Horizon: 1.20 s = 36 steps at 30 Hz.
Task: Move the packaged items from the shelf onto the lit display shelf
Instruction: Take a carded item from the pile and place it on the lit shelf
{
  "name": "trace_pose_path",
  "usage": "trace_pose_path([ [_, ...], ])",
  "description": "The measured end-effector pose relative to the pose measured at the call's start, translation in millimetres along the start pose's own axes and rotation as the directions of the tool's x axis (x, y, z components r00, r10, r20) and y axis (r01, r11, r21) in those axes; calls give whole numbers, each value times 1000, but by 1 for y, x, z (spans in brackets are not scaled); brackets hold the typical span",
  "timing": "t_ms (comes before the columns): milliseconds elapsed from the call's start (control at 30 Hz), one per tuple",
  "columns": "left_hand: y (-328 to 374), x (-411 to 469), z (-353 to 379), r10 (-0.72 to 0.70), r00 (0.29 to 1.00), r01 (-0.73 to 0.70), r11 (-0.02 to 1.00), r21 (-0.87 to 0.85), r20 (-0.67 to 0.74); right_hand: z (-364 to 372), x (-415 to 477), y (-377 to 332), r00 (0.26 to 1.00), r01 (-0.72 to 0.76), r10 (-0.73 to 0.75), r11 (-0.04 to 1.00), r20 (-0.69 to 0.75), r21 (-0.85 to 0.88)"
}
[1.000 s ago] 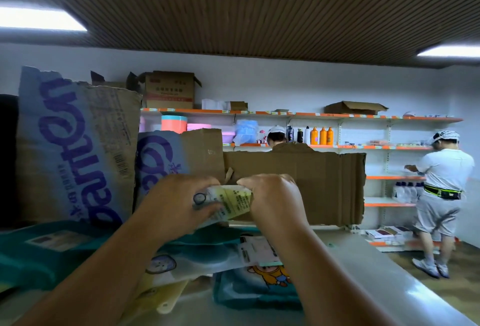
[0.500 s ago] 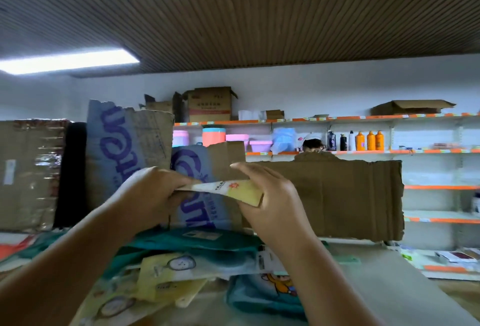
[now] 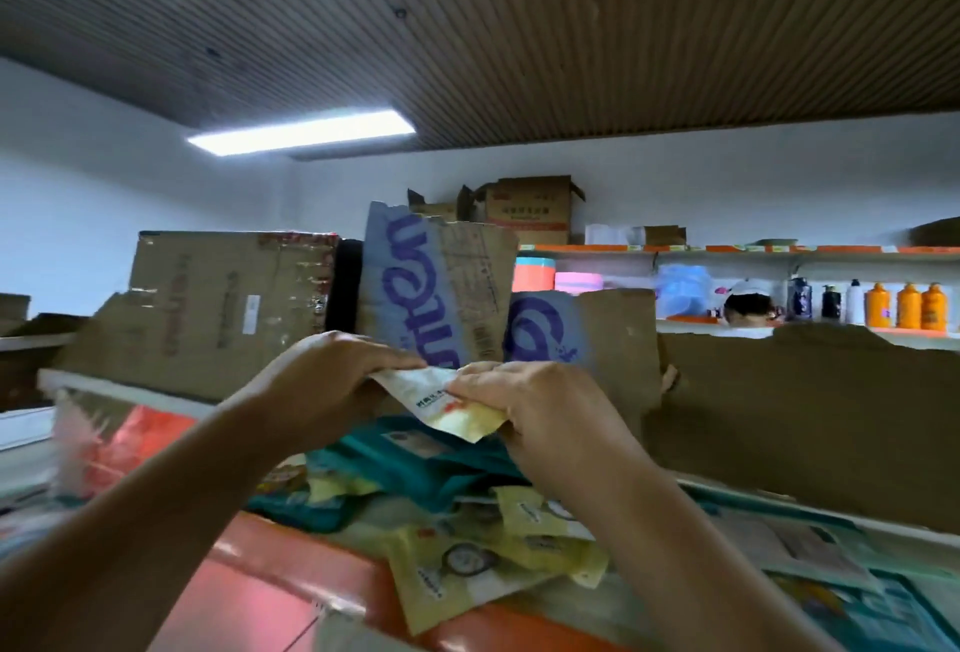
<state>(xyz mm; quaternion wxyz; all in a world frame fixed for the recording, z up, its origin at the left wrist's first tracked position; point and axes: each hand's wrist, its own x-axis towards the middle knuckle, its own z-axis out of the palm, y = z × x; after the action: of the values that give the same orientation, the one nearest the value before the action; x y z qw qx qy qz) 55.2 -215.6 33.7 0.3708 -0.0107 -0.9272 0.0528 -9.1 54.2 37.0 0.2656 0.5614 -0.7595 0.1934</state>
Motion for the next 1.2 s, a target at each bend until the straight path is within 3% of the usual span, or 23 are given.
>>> trace_pose_path([
  [67, -23, -18, -9, -63, 995, 70, 993, -90, 75, 20, 18, -22, 1000, 2, -1, 999, -24, 36],
  [300, -119, -106, -70, -202, 975, 203, 979, -2, 87, 90, 94, -115, 996, 41, -40, 999, -82, 16],
  [467, -201, -172, -111, -336, 938, 336, 942, 11, 84, 144, 149, -182, 989, 130, -117, 980, -95, 152],
  [667, -267, -243, -142, -318, 948, 313, 942, 120, 23, 216, 195, -250, 963, 181, -101, 928, -248, 324],
  [933, -342, -290, -117, -417, 905, 403, 904, 140, 85, 307, 228, -293, 936, 240, -107, 892, -335, 383],
  [1200, -409, -282, -53, -475, 867, 434, 869, 237, 154, 427, 260, -276, 908, 296, -85, 823, -410, 485],
])
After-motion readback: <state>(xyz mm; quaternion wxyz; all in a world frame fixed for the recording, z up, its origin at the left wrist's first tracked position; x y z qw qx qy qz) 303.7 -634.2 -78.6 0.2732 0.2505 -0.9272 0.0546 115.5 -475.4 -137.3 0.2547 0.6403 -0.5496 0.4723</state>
